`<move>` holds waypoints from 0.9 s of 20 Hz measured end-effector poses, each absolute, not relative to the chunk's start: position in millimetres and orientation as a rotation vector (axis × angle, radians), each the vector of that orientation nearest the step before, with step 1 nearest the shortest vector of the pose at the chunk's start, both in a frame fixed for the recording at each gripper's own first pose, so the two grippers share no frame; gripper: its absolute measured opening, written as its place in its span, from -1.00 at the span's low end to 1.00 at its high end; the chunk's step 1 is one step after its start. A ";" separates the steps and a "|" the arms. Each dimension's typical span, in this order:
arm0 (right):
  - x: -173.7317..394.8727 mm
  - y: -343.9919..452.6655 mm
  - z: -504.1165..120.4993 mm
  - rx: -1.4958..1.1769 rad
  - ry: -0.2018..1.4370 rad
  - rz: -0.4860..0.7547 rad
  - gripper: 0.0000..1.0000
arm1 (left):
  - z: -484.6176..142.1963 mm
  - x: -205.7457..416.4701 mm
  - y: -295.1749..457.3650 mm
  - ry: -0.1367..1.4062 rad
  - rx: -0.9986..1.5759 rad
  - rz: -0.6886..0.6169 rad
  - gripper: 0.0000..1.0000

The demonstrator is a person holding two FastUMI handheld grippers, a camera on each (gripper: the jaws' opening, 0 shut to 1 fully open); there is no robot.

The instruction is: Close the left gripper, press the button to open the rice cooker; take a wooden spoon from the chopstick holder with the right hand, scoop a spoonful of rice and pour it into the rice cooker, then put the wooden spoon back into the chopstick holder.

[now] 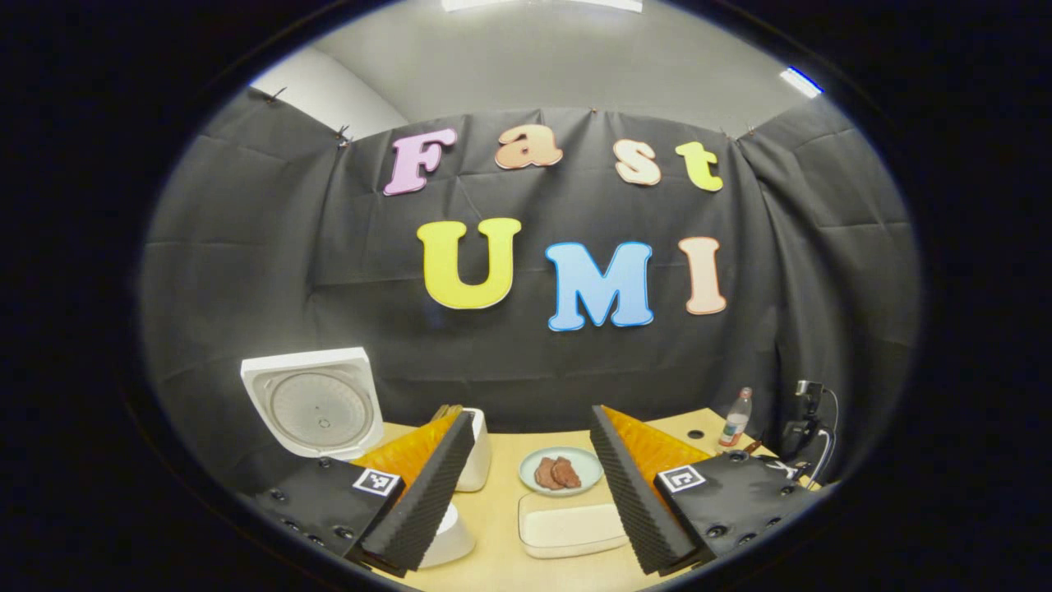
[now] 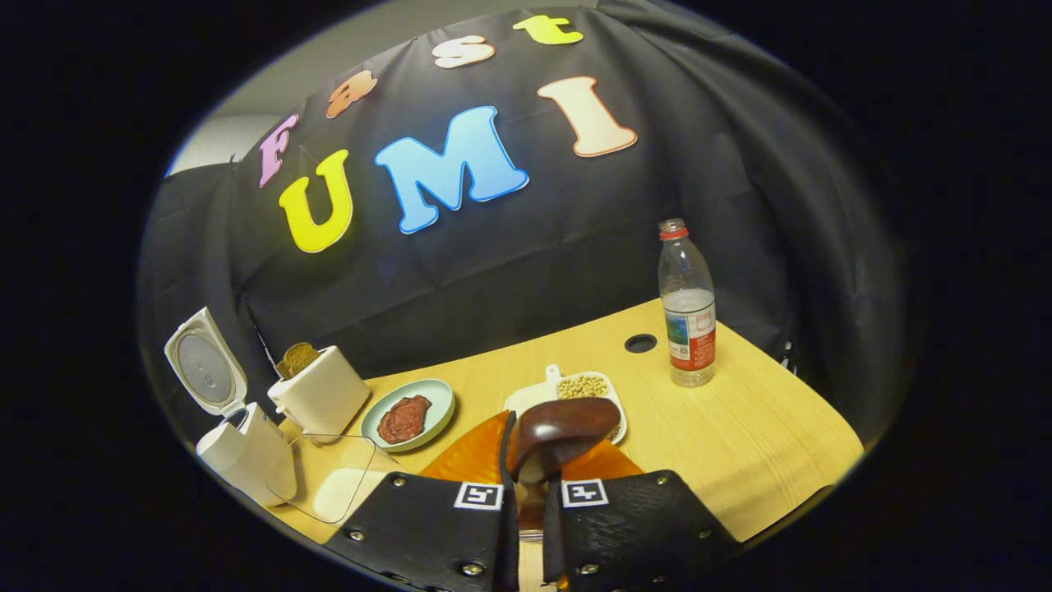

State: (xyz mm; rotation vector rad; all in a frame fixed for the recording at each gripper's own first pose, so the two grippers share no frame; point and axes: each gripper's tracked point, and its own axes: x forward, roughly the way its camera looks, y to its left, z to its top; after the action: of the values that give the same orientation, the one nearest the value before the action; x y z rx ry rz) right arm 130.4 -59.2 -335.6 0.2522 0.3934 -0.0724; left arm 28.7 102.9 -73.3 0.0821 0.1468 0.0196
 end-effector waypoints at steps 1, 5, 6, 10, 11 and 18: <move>131.7 -60.5 -331.4 0.234 0.384 -0.080 -0.77 | -73.7 28.7 103.2 0.142 0.081 0.017 0.96; 127.2 -57.0 -295.9 0.187 0.366 -0.085 -0.84 | -63.3 26.9 105.3 0.100 0.044 0.017 1.00; 125.3 -56.1 -281.2 0.181 0.349 -0.085 -0.84 | -60.1 26.1 108.6 0.089 0.037 0.022 1.00; 119.4 -26.3 -228.7 0.210 0.298 -0.015 -0.84 | -53.0 21.4 119.6 0.055 0.019 0.035 0.92; 116.7 -16.4 -218.7 0.210 0.290 0.007 -0.85 | -53.4 19.8 124.0 0.053 0.018 0.040 0.92; 124.3 73.1 -187.4 0.192 0.265 0.185 -0.85 | -53.0 9.5 156.4 0.051 0.019 0.070 1.00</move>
State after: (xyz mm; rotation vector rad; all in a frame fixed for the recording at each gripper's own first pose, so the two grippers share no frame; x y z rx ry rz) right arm 124.3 73.1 -187.4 0.1918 0.2647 0.1853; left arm 9.5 156.4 -53.0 0.0191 0.0511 0.0703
